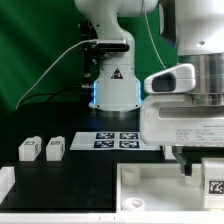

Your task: Assemble one leg

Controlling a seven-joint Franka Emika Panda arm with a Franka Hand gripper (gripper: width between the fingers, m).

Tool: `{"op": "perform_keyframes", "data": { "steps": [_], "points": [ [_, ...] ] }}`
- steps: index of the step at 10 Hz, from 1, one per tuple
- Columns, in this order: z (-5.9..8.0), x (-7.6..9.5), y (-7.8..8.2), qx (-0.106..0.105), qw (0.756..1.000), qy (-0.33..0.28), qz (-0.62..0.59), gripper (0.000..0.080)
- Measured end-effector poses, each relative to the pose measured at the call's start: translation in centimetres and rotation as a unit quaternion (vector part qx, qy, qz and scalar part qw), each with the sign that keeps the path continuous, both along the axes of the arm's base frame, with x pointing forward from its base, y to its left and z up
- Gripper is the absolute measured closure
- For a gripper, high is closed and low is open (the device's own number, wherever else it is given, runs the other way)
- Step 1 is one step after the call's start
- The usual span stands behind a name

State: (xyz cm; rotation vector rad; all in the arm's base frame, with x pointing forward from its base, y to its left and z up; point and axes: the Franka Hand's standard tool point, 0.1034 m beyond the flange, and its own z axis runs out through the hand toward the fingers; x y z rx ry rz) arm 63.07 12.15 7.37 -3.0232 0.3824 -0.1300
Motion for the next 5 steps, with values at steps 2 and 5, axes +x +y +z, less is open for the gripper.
{"op": "perform_keyframes", "data": {
  "steps": [2, 5],
  "points": [
    [-0.11, -0.01, -0.18, 0.001, 1.0, 0.002, -0.018, 0.028],
    [-0.22, -0.09, -0.2, 0.015, 0.99, 0.013, -0.136, 0.0501]
  ]
}}
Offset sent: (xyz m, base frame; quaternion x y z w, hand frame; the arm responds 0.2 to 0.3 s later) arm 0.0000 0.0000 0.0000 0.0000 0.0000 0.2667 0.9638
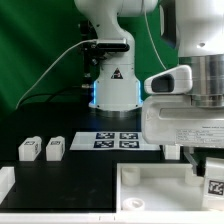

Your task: Assemble one leg

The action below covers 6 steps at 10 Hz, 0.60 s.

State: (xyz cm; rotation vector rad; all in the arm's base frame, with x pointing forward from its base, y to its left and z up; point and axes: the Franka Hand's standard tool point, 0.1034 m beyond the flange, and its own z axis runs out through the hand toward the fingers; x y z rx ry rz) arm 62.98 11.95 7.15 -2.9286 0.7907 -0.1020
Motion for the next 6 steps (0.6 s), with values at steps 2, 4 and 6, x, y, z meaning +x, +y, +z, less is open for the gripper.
{"op": "perform_keyframes", "data": {
  "steps": [2, 4, 6],
  "points": [
    [-0.06, 0.06, -0.12, 0.011, 0.993, 0.012, -0.118, 0.0501],
    [-0.06, 0.25, -0.28, 0.027, 0.958, 0.037, -0.283, 0.0501],
    [-0.06, 0.21, -0.44, 0.057, 0.894, 0.064, -0.44, 0.0502]
  ]
}}
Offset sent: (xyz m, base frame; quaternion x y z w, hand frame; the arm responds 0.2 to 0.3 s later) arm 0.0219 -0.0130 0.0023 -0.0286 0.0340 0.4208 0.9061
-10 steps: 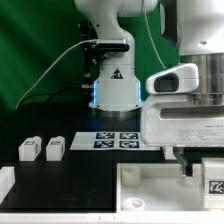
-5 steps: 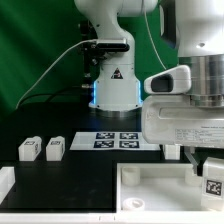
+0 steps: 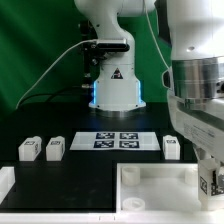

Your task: Assemble one leg

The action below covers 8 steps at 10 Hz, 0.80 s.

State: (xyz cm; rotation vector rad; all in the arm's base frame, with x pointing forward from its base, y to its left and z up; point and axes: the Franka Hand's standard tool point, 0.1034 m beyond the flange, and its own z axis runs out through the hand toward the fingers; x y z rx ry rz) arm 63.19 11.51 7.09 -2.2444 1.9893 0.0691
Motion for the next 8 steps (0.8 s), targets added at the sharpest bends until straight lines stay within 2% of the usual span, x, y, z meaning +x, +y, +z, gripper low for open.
{"op": "perform_keyframes", "data": {
  "steps": [1, 3, 5, 6, 7, 8],
  "points": [
    [-0.02, 0.0, -0.1, 0.014, 0.998, 0.008, -0.062, 0.0502],
    [-0.06, -0.07, 0.06, 0.02, 0.992, 0.018, -0.125, 0.0502],
    [-0.09, -0.1, 0.05, 0.018, 0.996, 0.013, -0.091, 0.0503],
    [-0.06, -0.07, 0.15, 0.016, 0.998, 0.006, -0.064, 0.033],
    [-0.01, -0.13, 0.42, 0.011, 1.0, -0.011, 0.012, 0.0213],
    [-0.01, -0.21, 0.48, 0.005, 0.995, -0.023, 0.096, 0.0213]
  ]
}}
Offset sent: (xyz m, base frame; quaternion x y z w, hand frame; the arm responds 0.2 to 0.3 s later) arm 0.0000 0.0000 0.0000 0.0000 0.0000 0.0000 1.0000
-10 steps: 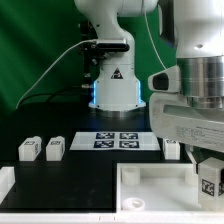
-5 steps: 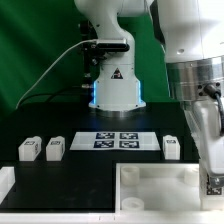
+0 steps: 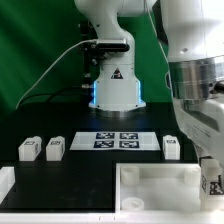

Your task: Assemble one leg

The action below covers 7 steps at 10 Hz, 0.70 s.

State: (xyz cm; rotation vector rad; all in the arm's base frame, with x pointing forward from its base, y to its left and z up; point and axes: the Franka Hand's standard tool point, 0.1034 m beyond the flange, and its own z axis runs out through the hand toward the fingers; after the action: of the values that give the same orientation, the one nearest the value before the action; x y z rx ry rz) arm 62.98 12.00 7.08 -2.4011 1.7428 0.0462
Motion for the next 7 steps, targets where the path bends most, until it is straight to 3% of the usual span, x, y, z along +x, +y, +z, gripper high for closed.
{"op": "perform_keyframes", "data": {
  "steps": [1, 4, 5, 7],
  "points": [
    [-0.19, -0.2, -0.1, -0.012, 0.995, -0.014, 0.098, 0.0161],
    [-0.51, -0.45, -0.28, -0.026, 0.969, -0.036, 0.243, 0.0152],
    [-0.47, -0.45, -0.37, -0.037, 0.947, -0.043, 0.317, 0.0151],
    [0.04, -0.27, 0.17, -0.065, 0.875, -0.053, 0.477, 0.0151]
  ]
}}
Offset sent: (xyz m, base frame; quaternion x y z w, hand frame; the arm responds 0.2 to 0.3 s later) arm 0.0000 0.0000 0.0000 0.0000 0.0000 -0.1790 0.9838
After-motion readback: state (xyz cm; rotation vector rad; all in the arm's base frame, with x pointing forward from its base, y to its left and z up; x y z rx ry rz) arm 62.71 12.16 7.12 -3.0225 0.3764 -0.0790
